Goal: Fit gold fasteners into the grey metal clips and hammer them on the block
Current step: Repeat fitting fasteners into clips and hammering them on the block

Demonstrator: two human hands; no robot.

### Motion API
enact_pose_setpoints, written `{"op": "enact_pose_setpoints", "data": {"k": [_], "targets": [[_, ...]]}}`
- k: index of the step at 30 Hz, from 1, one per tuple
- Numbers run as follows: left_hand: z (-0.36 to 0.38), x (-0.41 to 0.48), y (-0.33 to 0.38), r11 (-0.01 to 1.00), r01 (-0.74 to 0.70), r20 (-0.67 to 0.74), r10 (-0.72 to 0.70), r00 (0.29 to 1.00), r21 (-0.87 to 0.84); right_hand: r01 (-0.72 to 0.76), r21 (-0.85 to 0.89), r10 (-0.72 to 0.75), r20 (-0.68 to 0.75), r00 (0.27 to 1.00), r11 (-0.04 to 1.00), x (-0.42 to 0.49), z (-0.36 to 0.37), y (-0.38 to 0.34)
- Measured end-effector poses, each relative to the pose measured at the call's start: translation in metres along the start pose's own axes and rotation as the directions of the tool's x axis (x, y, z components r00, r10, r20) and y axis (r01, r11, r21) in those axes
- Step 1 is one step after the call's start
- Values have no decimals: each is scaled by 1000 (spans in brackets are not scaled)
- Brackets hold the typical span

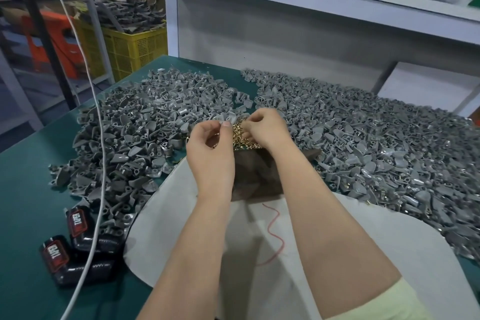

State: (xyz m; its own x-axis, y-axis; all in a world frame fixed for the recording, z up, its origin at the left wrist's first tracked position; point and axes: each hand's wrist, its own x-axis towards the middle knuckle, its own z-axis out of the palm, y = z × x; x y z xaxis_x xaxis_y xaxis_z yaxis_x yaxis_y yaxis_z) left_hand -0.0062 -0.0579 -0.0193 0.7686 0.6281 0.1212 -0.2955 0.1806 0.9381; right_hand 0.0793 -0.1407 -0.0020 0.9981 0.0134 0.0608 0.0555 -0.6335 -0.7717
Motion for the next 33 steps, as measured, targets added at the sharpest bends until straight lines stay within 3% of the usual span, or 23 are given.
{"op": "enact_pose_setpoints", "data": {"k": [4,7,12,15,19,24,27,30,33], "targets": [[0,-2,0,998,-37,57,34,998,56,93,-44,-93,10,996,995,-18,-29,9],[3,-6,2,996,-56,167,43,985,74,172,-186,-168,34,985,967,-42,-49,15],[10,-18,-1,957,-198,443,87,892,212,229,-307,-221,61,973,924,-74,-60,17],[10,-21,-4,944,-227,496,82,864,239,198,-304,-205,8,979,932,-80,-60,21],[10,-22,-3,945,-214,523,56,850,246,158,-97,-168,-111,980,983,-84,-55,25],[8,-23,-1,913,-264,536,61,842,311,112,137,-90,-158,983,984,-87,-53,30],[6,-21,-1,780,-389,542,76,837,491,41,383,1,-108,994,923,-91,-60,34],[5,-21,-3,578,-455,530,45,847,678,3,437,20,-48,999,899,-94,-63,38],[4,-21,-6,481,-460,507,36,861,746,-48,484,48,13,999,874,-94,-61,38]]}}
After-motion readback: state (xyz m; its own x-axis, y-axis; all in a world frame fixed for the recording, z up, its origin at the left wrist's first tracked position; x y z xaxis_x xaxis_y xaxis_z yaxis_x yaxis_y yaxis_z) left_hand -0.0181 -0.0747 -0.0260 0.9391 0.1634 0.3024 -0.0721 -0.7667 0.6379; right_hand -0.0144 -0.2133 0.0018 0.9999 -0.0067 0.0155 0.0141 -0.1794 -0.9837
